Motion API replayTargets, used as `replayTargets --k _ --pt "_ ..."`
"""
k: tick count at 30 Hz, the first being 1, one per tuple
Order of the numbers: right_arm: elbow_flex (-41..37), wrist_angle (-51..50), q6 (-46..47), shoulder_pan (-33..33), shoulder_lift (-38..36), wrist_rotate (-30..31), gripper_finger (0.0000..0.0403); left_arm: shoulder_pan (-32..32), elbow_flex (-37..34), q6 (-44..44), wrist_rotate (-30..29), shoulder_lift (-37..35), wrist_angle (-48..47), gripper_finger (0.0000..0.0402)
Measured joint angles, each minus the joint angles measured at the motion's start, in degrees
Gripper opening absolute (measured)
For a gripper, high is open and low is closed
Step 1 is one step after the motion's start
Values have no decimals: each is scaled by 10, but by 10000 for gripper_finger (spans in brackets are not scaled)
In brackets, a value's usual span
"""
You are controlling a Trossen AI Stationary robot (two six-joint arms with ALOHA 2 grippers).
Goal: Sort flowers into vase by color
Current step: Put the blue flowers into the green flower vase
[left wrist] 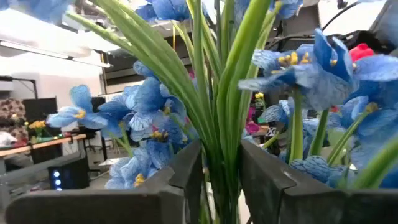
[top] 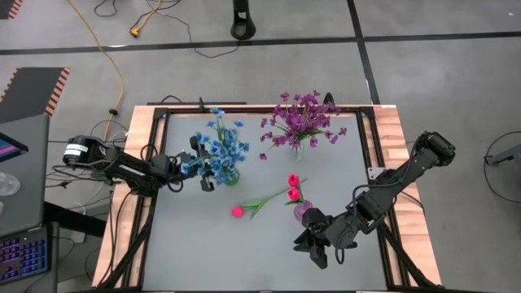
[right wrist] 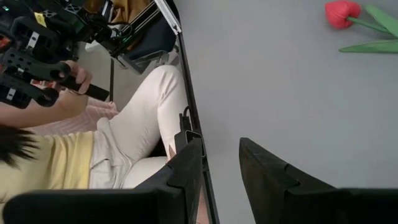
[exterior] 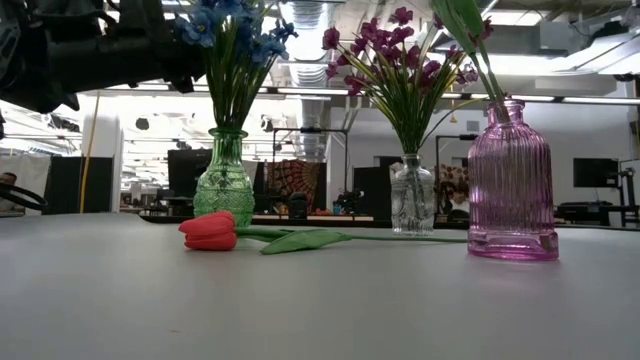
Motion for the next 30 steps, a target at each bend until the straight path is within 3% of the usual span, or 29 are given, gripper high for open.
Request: replayTargets --k 11,30 --pt "0 0 1 0 0 0 136 -17 0 -1 -20 -45 -46 110" --pt "0 0 2 0 0 0 136 -17 0 -30 -29 -303 -416 110"
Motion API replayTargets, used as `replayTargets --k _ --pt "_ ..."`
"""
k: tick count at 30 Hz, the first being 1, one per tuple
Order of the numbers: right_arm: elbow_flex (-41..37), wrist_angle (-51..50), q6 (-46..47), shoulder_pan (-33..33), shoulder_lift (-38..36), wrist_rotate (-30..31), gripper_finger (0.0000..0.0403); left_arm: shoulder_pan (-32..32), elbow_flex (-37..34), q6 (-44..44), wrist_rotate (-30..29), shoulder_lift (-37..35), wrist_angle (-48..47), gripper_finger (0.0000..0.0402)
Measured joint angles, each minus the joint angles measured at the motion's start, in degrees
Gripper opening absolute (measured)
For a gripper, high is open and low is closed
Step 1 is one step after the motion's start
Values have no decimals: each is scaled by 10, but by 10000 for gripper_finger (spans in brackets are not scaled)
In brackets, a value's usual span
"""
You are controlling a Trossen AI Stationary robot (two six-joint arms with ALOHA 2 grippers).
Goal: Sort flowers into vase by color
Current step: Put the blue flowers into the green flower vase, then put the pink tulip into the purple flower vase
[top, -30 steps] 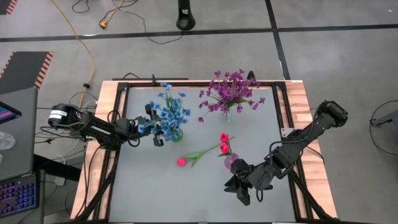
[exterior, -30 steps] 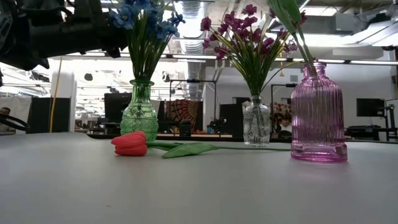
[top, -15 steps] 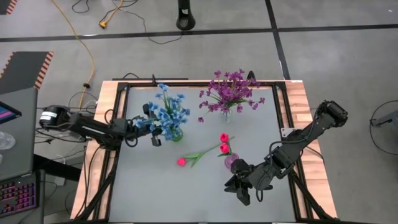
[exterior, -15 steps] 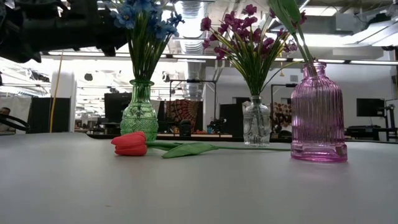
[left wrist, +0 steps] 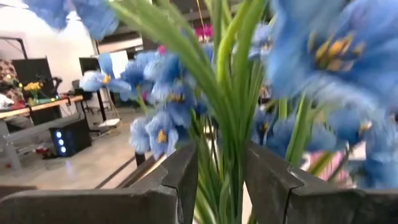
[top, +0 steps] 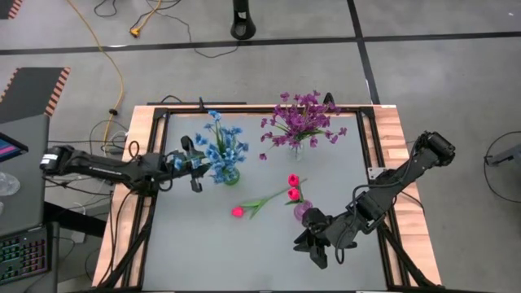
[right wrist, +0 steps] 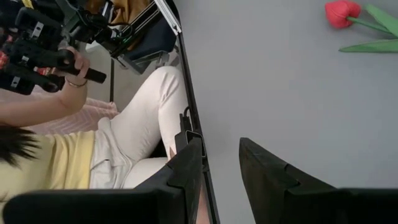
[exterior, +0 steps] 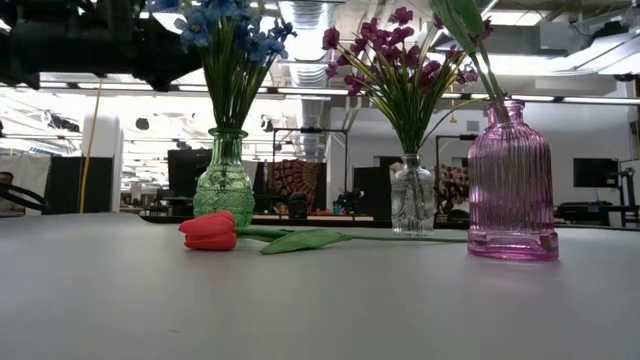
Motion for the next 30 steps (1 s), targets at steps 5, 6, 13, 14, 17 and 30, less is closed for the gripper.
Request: replayTargets --k 5,6,13,14,17,30 --pt "0 0 0 0 0 0 136 0 0 -16 0 -59 -102 110" --pt "0 0 0 0 0 0 136 0 0 -19 0 -70 -120 110" --pt "0 0 0 0 0 -1 136 0 0 -26 0 -139 -226 110" --pt "0 -1 0 0 -1 -1 136 0 0 -27 0 -148 -239 110" --pt "0 -3 -1 1 -6 -2 136 0 0 -38 0 -175 -277 110" --pt "0 -127 -1 2 -62 -2 136 0 0 -70 61 -253 -425 110"
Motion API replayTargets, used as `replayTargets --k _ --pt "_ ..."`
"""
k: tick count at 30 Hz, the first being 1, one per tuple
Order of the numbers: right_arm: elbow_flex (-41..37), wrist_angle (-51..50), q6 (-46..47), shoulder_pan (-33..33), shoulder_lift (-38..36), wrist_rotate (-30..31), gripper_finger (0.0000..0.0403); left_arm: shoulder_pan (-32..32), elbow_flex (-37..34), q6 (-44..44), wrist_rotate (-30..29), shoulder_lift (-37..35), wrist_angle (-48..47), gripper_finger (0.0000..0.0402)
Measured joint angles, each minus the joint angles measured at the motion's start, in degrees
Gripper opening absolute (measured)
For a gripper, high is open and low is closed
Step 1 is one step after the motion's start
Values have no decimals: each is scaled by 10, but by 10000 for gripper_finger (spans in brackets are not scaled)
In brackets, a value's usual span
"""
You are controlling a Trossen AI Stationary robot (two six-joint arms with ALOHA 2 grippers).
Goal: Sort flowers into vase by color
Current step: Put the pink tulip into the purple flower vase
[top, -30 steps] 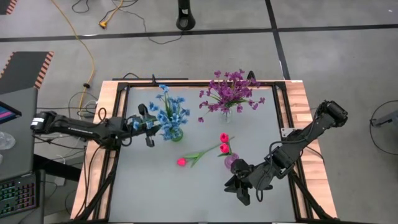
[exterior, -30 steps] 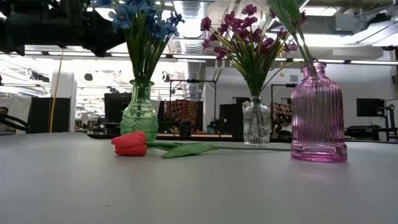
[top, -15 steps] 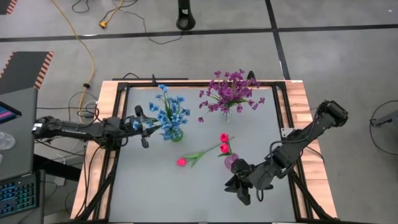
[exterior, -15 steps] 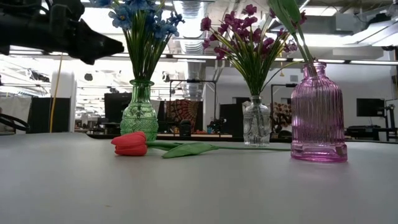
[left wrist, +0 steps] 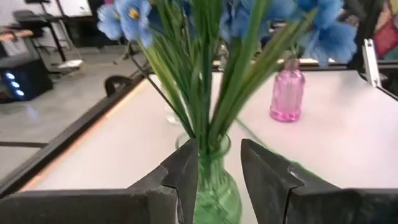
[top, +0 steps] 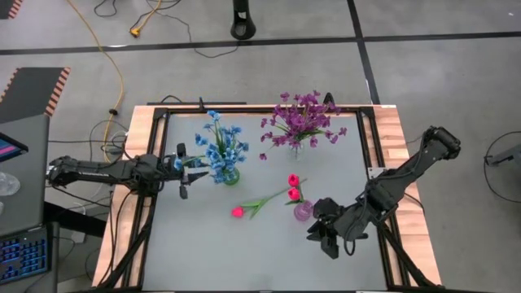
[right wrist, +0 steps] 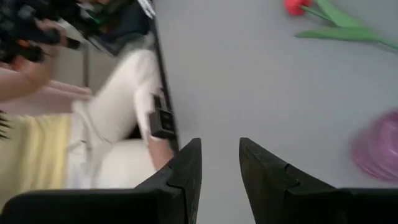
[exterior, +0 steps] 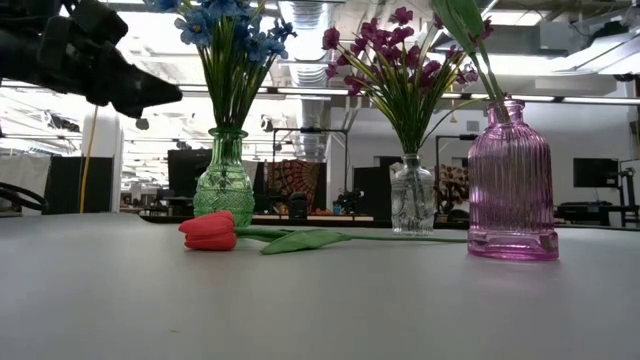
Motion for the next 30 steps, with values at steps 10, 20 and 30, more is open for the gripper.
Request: replayTargets --k 10,20,30 --pt "0 -153 0 28 -49 1 136 0 0 -15 10 -3 -20 110" --pt "0 -283 0 2 -51 51 136 0 0 -16 10 -3 -20 110" --pt "0 -306 -125 -77 -51 49 136 0 0 -16 10 -3 -20 110"
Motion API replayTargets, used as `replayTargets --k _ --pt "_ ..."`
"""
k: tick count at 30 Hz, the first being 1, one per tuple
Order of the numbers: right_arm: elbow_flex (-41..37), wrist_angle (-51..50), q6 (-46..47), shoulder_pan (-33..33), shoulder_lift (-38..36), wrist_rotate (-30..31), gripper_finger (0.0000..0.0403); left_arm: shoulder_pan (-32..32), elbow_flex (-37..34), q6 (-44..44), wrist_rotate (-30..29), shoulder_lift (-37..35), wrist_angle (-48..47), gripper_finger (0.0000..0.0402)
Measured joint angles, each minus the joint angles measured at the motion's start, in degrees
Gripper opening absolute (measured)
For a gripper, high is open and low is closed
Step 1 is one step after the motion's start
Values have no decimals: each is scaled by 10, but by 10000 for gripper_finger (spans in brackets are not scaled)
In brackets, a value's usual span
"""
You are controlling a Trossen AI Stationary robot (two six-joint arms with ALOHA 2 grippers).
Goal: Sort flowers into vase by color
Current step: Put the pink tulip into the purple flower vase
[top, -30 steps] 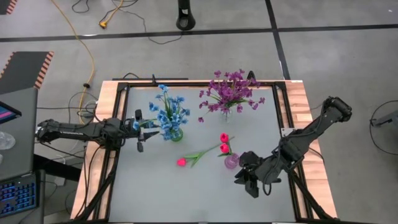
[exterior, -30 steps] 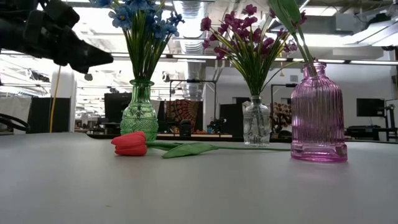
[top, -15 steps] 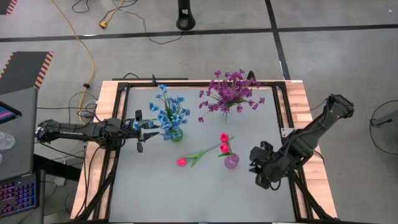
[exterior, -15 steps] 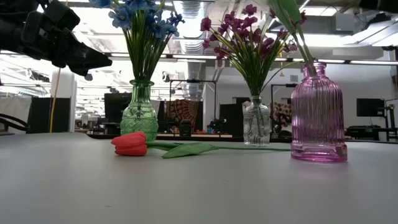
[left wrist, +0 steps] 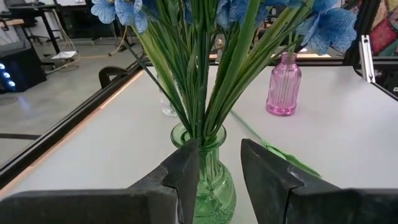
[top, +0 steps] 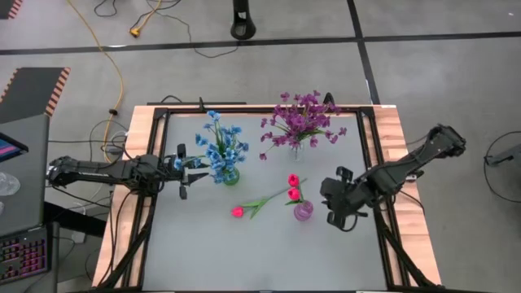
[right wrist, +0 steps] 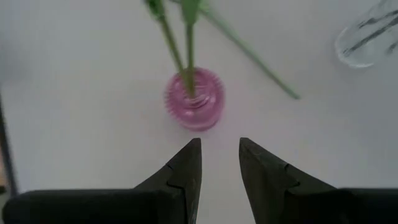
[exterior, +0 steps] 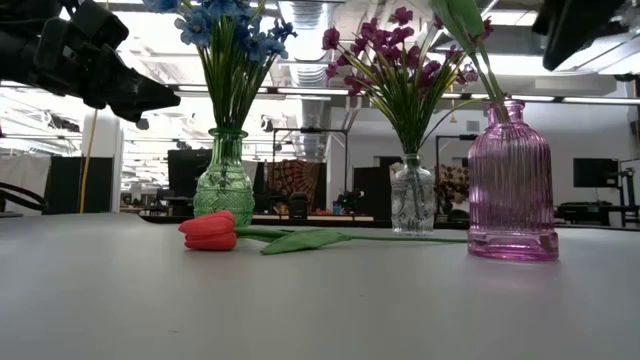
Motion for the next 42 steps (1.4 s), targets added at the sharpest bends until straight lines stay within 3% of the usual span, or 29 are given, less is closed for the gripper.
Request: replayTargets --k 5,9,17,21,26,32,42 --pt "-14 1 -69 -47 -6 -3 136 0 0 0 0 0 -3 110" --pt "-83 39 -85 -81 -40 -32 136 0 0 0 0 0 -3 110" --pt "-262 218 -154 -132 -154 -46 136 0 0 -4 0 0 -4 110" --pt "-316 301 -213 -164 -175 -44 136 0 0 -4 0 0 -4 110" --pt "-351 385 -266 -212 -157 -44 136 0 0 -10 0 0 -4 110" --pt "-352 432 -276 -259 -109 -44 136 0 0 -11 -1 0 -4 110" --pt "-352 494 -385 -303 -9 -83 136 0 0 -24 -15 0 -4 110"
